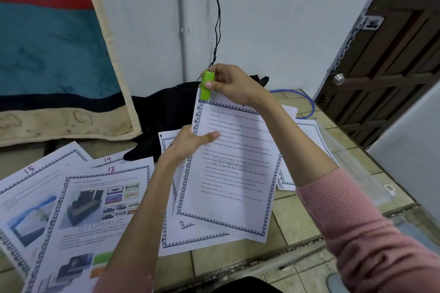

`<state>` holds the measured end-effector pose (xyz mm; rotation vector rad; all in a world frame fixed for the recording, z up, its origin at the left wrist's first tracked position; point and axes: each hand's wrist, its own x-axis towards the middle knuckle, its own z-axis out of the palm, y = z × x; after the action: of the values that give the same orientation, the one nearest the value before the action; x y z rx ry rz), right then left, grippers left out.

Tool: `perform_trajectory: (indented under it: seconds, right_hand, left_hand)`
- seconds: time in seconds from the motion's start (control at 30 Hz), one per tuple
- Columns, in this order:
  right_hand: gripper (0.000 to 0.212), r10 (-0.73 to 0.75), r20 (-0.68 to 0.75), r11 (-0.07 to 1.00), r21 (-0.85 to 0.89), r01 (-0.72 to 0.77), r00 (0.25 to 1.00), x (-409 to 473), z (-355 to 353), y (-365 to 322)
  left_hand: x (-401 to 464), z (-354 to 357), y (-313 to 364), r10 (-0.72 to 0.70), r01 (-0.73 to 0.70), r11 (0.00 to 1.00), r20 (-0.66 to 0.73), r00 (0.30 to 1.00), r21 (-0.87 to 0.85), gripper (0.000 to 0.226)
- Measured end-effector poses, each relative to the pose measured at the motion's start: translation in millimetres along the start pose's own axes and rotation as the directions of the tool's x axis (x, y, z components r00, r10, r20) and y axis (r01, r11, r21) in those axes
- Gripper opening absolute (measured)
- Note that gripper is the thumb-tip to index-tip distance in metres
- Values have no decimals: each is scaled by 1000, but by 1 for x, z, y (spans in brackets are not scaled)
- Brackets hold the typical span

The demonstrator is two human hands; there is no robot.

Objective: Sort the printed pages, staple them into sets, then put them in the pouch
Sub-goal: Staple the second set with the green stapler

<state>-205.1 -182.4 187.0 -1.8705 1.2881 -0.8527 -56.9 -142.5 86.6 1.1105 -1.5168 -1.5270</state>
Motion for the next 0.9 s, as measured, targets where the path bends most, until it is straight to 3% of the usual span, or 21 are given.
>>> perform_trajectory:
  seconds: [0.27, 0.37, 0.63, 0.77, 0.9]
  right_hand:
    - [29, 5, 24, 1000, 2, -5, 1000, -1, -3, -5]
    - [28, 9, 10, 1000, 26, -9, 1000, 1, 1, -4]
    - [23, 17, -50, 1000, -22, -18, 999, 4, 10, -2]
    - [18, 37, -83, 998, -52, -42, 996, 6, 16, -1]
    - [20, 47, -116, 996, -66, -55, 992, 6, 25, 2]
  left_hand:
    - [-2, -6, -2, -14, 14, 1000, -21, 1000, -18, 36]
    - [-3, -6, -1, -10, 10, 1000, -24, 1000, -8, 24]
    - [-7, -9, 4, -4, 4, 999, 2, 1000, 48, 21]
    - [-7, -9, 17, 93, -119, 990, -264, 960, -82, 21]
    - [-5, -9, 29, 140, -182, 981, -386, 912, -73, 10]
